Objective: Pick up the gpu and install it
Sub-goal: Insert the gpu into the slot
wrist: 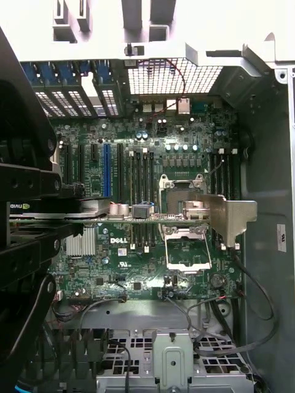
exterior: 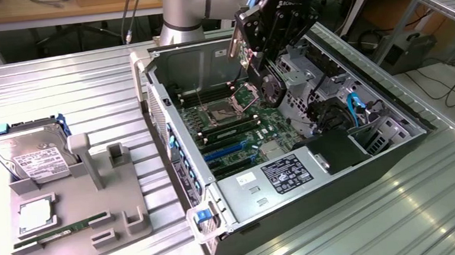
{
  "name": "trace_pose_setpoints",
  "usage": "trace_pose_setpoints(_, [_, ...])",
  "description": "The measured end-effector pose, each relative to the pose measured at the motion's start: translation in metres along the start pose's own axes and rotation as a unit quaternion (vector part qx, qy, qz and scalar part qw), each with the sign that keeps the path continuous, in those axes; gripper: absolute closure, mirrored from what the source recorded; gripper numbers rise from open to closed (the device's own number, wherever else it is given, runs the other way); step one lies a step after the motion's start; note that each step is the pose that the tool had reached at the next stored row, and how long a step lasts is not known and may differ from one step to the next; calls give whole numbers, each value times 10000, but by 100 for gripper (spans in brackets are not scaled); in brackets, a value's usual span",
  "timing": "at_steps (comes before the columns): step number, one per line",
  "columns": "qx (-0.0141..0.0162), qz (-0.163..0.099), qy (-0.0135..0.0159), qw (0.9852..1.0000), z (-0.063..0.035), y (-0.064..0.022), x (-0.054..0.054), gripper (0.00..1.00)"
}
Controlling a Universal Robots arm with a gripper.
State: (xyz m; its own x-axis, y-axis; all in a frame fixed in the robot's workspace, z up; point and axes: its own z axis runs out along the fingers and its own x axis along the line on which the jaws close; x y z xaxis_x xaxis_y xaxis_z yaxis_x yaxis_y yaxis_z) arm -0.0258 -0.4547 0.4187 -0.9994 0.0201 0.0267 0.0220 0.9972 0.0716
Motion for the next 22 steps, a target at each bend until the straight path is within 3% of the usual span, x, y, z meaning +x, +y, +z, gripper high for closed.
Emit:
trace_pose_setpoints(11, [0,-2,0,10000,0,0,0,74])
trace_pose_setpoints(13, [11,-415,30,9991,1,0,0,74])
trace_pose_setpoints(15, [17,-635,45,9980,3,0,0,74])
trace_pose_setpoints(17, [23,-837,60,9965,5,0,0,74])
trace_pose_setpoints(19, [30,-1132,81,9935,9,-1,0,74])
trace_pose_setpoints(22, [45,-1668,120,9859,25,-2,-1,74])
